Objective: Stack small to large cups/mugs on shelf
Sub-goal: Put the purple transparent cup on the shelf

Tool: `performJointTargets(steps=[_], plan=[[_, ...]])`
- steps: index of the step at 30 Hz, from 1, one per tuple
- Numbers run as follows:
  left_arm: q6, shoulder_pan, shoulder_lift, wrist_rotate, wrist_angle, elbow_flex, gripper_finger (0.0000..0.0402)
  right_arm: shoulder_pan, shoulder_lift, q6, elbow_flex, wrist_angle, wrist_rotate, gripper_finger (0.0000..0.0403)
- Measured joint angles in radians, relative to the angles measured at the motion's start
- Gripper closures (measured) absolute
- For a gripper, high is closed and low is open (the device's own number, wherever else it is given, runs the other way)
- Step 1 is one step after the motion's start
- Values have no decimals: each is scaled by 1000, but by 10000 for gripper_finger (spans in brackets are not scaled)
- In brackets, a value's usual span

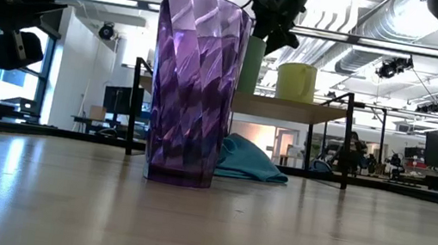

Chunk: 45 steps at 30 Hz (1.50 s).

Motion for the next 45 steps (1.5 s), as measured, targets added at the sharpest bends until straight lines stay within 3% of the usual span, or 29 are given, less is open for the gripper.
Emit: performJointTargets(steps=[15, 26, 30, 33, 39, 45], plan=[[-34, 0, 0, -9, 1, 0, 318, 13, -213, -34, 0, -13, 9, 201], [-54, 0, 0, 5, 9, 0, 319, 171, -374, -86, -7, -242, -4, 201], [-77, 0, 0, 2, 31, 0, 319, 247, -426, -90, -34, -241, -109, 201], [-76, 0, 8, 2, 87, 0, 319, 307, -441, -88, -36, -243, -124, 203], [41, 0, 94, -23, 164, 33, 319, 418, -467, -131, -36, -241, -122, 203], [208, 0, 298, -63, 126, 170, 319, 484, -474, -134, -36, -241, -9, 204]])
